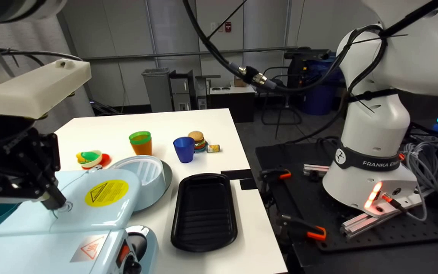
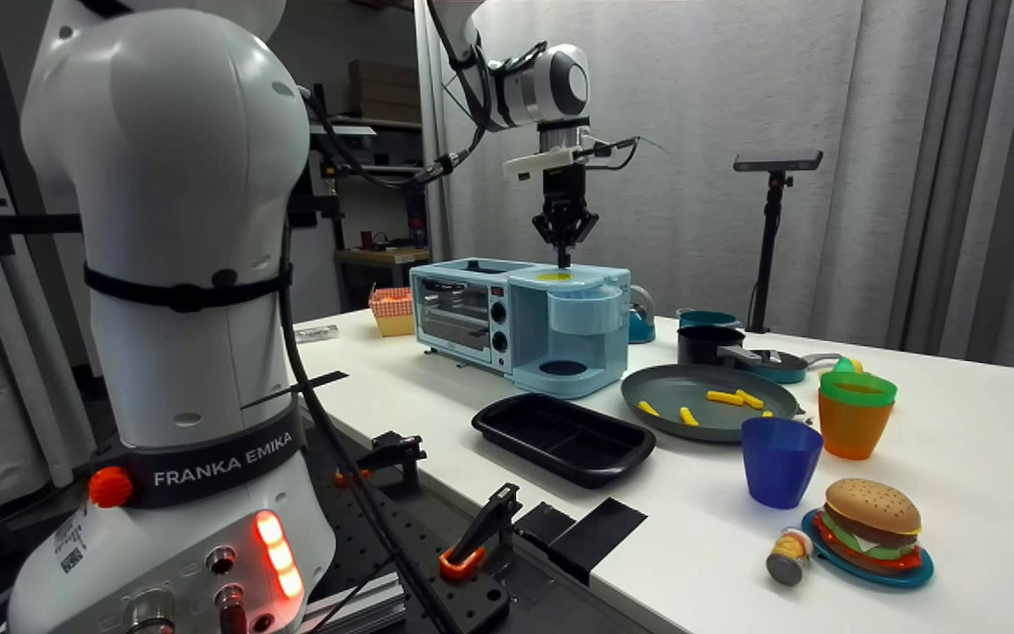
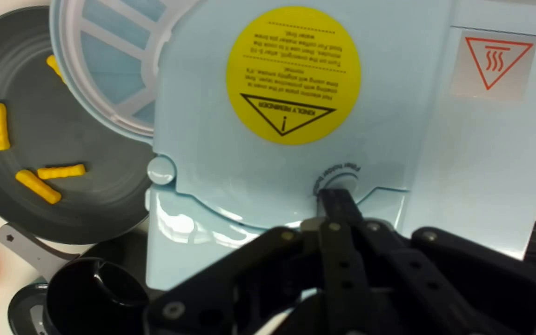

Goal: Press the top of the coffee maker to open the bowl and push it back to close it

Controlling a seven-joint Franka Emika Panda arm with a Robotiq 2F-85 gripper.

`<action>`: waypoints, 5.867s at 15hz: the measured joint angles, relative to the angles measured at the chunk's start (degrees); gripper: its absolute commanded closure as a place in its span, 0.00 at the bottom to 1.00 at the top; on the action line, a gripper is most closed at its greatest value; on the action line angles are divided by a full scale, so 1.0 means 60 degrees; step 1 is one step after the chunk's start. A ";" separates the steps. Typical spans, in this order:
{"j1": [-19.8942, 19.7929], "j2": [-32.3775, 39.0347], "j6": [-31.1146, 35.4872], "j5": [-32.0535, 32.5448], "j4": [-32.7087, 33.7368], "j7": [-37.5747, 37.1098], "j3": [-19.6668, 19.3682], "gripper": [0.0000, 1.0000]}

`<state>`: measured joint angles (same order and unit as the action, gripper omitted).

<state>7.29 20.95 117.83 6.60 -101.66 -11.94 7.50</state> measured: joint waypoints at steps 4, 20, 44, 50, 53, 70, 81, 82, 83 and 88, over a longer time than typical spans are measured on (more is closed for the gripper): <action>-0.0001 -0.0423 -0.0081 0.0000 -0.0297 -0.0002 -0.0066 1.00; -0.0826 -0.6615 -0.0954 -0.0102 -0.3403 0.0066 -0.0993 1.00; -0.1392 -0.2525 0.0776 -0.1367 -0.2313 -0.0102 -0.1608 1.00; -0.1397 -0.2248 0.0776 -0.1369 -0.2393 -0.0102 -0.1660 1.00; -0.1396 -0.2226 0.0777 -0.1369 -0.2640 -0.0102 -0.1652 1.00; -0.1397 -0.2074 0.1393 -0.1369 -0.3465 -0.0035 -0.1678 1.00; -0.1452 -0.1726 0.1756 -0.1573 -0.3613 0.0421 -0.1688 1.00; -0.1454 -0.1726 0.1757 -0.1748 -0.3613 0.0615 -0.1687 1.00; -0.1466 -0.1728 0.1757 -0.1990 -0.3613 0.0871 -0.1680 1.00; -0.1731 -0.1794 0.1557 -0.4668 -0.3604 0.3507 -0.1473 1.00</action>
<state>-3.10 10.18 127.17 -21.41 -123.29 9.10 -1.34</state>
